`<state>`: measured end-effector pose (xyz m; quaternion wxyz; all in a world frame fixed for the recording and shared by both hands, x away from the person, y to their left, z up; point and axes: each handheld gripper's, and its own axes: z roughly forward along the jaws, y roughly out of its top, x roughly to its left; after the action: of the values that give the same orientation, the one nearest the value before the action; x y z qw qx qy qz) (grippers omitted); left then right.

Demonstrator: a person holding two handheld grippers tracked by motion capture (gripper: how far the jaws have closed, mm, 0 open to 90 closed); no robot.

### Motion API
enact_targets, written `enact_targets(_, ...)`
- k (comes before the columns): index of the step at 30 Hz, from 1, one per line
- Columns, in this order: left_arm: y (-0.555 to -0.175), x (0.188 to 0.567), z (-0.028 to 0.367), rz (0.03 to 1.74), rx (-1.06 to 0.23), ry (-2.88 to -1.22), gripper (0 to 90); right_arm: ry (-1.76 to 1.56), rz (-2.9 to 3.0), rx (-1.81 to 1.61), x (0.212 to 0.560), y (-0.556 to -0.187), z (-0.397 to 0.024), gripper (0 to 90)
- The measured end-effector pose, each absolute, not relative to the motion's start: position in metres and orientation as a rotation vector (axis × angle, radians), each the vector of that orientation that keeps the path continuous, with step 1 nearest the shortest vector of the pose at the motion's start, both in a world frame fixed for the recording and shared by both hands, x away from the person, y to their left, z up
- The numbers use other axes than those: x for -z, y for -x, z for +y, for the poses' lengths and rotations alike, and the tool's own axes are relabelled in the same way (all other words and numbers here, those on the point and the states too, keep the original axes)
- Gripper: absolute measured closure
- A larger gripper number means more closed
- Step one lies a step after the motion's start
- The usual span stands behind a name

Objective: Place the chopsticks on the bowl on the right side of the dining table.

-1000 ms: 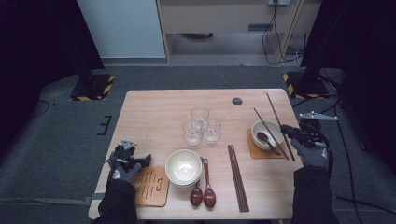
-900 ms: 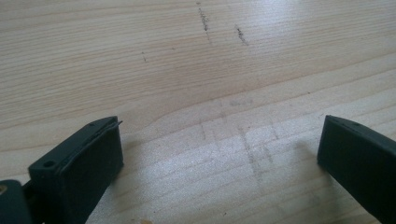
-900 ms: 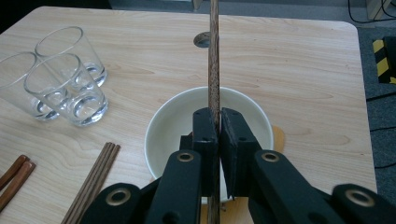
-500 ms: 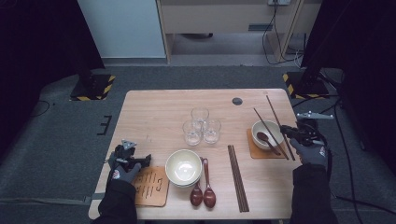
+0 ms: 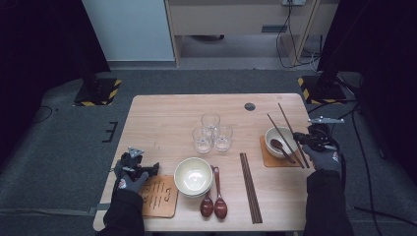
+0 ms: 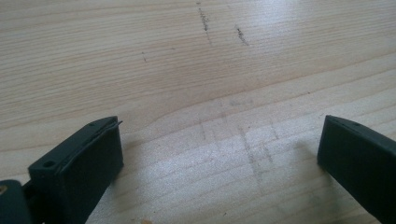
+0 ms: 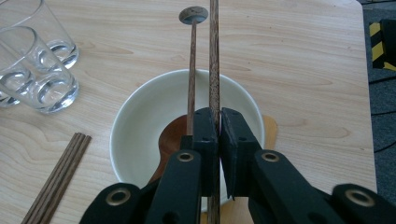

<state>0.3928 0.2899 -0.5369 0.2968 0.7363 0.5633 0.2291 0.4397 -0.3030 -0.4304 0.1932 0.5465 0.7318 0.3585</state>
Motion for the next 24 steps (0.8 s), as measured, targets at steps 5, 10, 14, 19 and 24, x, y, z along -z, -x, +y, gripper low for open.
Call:
enact_targets(5,-0.393,0.537,0.29,1.498,-0.609,-1.958,0.0,-1.538,2.073,-0.981,0.436,-0.445,-0.301,85.1)
enact_targets(10,-0.393,0.537,0.29,1.498,-0.609,-1.957,0.0,-1.547,2.089,-0.962,0.44,-0.448,-0.299,85.1)
enact_targets(14,-0.393,0.537,0.29,1.498,-0.609,-1.958,0.0,-1.549,2.103,-0.943,0.443,-0.451,-0.297,85.1)
enact_targets(19,-0.393,0.537,0.29,1.498,-0.609,-1.957,0.0,-1.555,2.117,-0.924,0.446,-0.453,-0.296,85.1)
enact_targets(24,-0.393,0.537,0.29,1.497,-0.609,-1.958,0.0,-1.552,2.127,-0.913,0.449,-0.455,-0.294,85.1)
